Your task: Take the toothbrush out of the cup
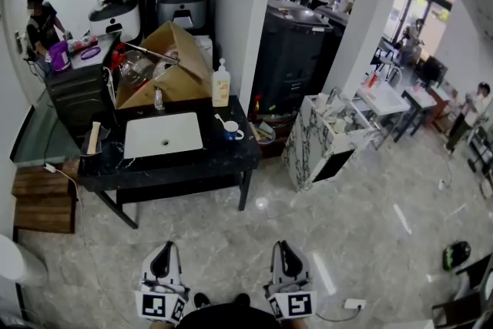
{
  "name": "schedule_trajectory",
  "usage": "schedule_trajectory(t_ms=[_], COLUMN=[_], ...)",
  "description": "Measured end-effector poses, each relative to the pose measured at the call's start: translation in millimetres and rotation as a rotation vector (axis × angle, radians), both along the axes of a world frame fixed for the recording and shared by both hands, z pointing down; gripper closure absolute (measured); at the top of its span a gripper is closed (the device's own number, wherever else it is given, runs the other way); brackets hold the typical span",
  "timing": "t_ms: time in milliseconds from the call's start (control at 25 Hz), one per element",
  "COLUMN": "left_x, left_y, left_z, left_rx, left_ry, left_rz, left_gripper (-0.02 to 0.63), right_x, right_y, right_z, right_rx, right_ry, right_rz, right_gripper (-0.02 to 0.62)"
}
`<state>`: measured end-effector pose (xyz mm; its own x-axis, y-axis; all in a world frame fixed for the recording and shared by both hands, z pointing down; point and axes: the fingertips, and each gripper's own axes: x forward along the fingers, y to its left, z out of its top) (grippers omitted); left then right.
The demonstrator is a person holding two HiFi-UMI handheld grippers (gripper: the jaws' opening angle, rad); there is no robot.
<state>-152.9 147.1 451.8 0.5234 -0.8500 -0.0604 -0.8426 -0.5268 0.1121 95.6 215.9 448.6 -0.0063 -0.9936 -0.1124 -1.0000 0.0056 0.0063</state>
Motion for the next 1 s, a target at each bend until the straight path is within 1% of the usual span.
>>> schedule_trajectory(t_ms=[200, 360, 400, 520, 840, 1000], left_x=[1.8, 3.0, 3.1, 3.2, 5.2, 4.7], left_y=[-1.5, -2.1, -2.0, -2.3, -1.4, -0.9], left_z=[-0.8, 2.1, 2.6, 2.6, 2.7, 2.9], left_rx=[-0.011, -0.007, -0.007, -0.009, -0.016, -0.015], left_ry=[-0.008, -0.011, -0.011, -0.009, -0.005, -0.004], left_rz=[0.006, 0.009, 0.009, 0.011, 0.011, 0.01], left_gripper=[0.601, 0.601, 0.601, 0.601, 0.601, 0.601], right_x=[2.6, 3.6, 4.1, 3.3, 4.5, 3.0], right_y=[-1.4, -2.4, -2.5, -3.1, -4.6, -6.3], right_z=[0.6, 3.9, 5.0, 7.4, 10.3, 12.7], right_rx=[0.003, -0.012, -0.017, -0.03, -0.046, -0.057], right_ry=[0.022, 0.033, 0.045, 0.071, 0.061, 0.057], right_rz=[0.008, 0.017, 0.022, 0.027, 0.021, 0.01], right_gripper=[0.535, 0.485, 0.456, 0.412, 0.352, 0.279])
